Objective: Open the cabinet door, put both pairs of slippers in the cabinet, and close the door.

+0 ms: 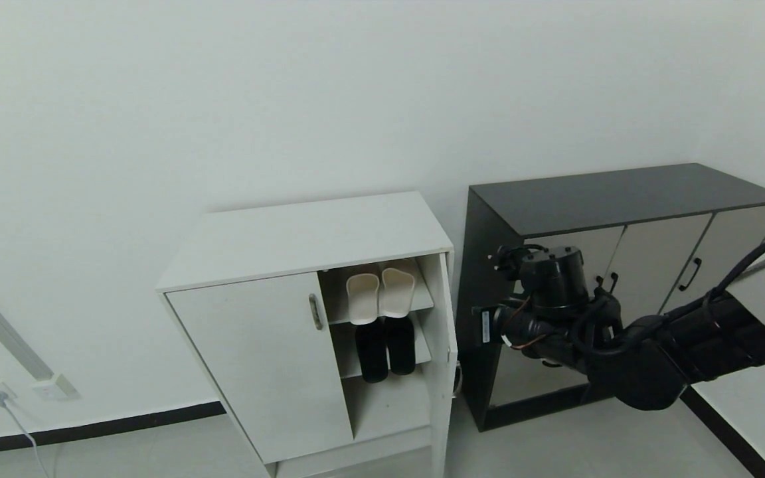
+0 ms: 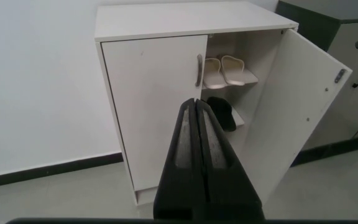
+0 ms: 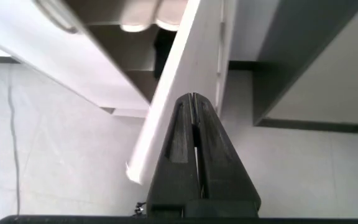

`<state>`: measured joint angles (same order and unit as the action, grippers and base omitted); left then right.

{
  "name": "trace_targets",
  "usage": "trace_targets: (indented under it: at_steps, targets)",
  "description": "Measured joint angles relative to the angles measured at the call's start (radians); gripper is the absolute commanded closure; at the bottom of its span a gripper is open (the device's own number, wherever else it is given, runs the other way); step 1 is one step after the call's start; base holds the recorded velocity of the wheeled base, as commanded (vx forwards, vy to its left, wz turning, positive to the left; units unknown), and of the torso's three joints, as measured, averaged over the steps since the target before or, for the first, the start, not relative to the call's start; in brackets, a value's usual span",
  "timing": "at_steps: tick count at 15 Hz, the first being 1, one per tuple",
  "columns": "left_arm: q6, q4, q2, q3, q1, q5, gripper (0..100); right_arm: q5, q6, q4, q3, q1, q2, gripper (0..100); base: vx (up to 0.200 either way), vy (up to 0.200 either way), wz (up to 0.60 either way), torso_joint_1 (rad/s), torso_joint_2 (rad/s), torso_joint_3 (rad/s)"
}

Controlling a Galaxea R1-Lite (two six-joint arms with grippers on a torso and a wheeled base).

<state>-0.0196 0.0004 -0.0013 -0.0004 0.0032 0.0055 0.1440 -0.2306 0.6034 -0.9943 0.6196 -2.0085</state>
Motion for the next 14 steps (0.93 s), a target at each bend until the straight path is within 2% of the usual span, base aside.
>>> trace_targets:
  at_steps: [2,8,14]
  targets:
    - [0.000,0.000,0.000,0.000,-0.001,0.000,100,0.000,0.007,0.000,0.011,0.014,0.011,100,0.000,0.000,0.00,0.000,0.00,0.000]
    - [0.000,0.001,0.000,0.000,-0.001,0.000,100,-0.004,0.021,-0.001,0.031,0.032,0.025,100,0.000,0.000,0.60,0.000,0.00,0.002]
    - [0.000,0.000,0.000,0.000,0.001,0.000,100,0.003,0.031,0.002,0.048,0.023,0.046,100,0.000,0.000,0.00,0.000,0.00,0.000]
